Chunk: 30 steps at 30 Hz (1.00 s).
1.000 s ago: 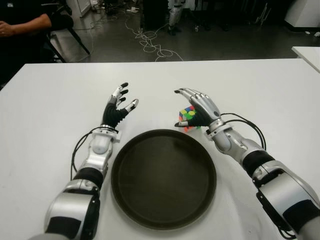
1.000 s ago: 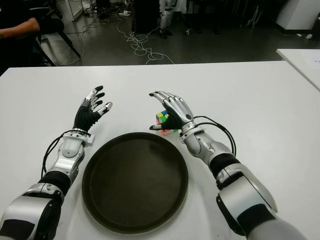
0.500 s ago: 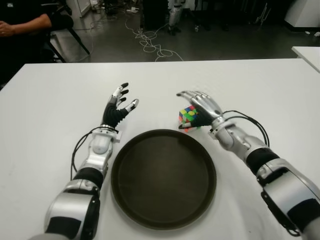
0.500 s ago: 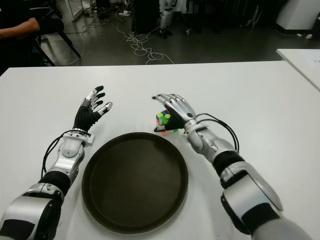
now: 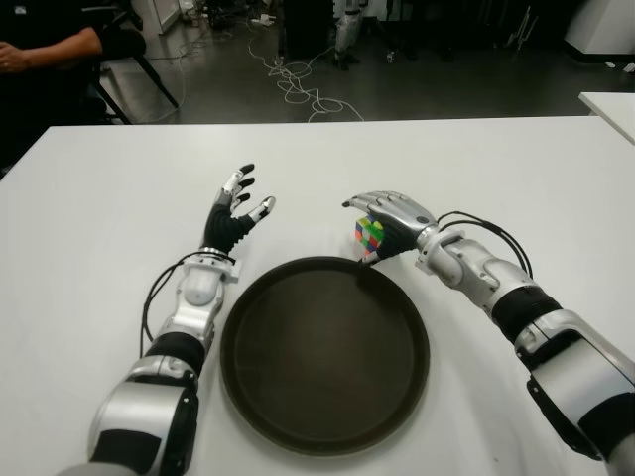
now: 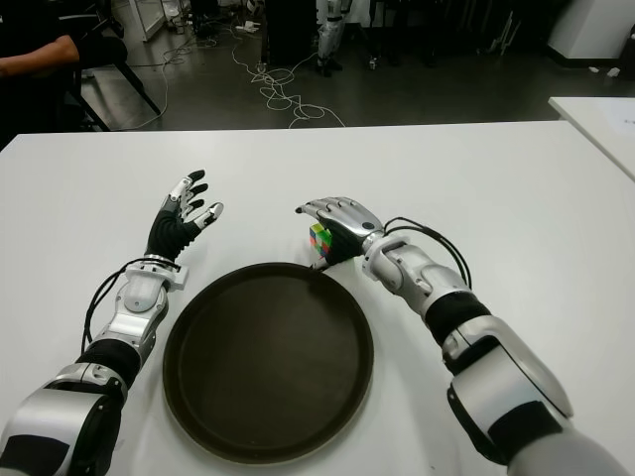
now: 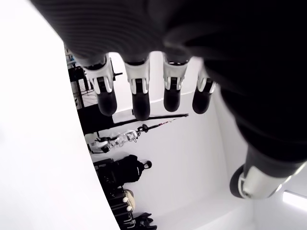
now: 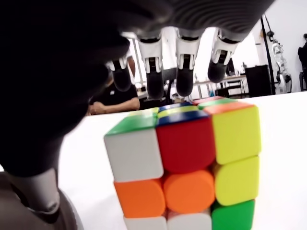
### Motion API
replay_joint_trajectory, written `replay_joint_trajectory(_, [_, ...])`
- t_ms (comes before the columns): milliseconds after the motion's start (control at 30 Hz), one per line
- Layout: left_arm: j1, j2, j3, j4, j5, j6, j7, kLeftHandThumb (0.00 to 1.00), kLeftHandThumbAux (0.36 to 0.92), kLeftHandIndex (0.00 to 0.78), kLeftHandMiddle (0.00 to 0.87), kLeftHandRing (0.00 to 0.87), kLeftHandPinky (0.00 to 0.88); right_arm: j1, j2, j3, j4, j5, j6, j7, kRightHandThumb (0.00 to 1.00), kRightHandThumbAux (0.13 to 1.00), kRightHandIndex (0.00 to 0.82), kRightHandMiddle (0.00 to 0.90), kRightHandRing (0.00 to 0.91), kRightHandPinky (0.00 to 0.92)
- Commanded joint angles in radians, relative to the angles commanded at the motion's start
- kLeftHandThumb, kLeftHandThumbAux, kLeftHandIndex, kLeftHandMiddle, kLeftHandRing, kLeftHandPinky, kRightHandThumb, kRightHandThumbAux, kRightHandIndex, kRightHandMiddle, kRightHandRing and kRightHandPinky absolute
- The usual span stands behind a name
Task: Pick up the Rubik's Cube and put it in the plate
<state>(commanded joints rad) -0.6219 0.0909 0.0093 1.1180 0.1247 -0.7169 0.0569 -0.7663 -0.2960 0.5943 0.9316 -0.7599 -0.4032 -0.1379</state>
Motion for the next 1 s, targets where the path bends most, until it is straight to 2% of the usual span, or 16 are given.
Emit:
replay_joint_trajectory(233, [0.0,-0.001,0.004,-0.004,-0.004,0.003,-0.012,0.043,0.597,0.058,0.079,0.072,0.092,0.004,-0.002,0.002,-0.013,-0.005,0.01,0.0,0.0,0.696,0.104,0.109,0.105,0.081])
replay_joint_trajectory(633, [0.004,-0.002,0.006,-0.009,-0.006,-0.008,-0.015,0.052,0.619,0.054,0.075,0.068,0.092,0.014,0.0,0.0,-0.037,-0.004,0.031,0.022,0.0,0.703,0.104,0.1,0.098,0.08])
replay_joint_trajectory(1000, [0.004,0.001,0.002,-0.002,0.006,-0.01,-0.006,0.045,0.582,0.029,0.052,0.064,0.108,0.013,0.001,0.004,-0.034,-0.013,0.033,0.013,0.0,0.701,0.095,0.091,0.094,0.079])
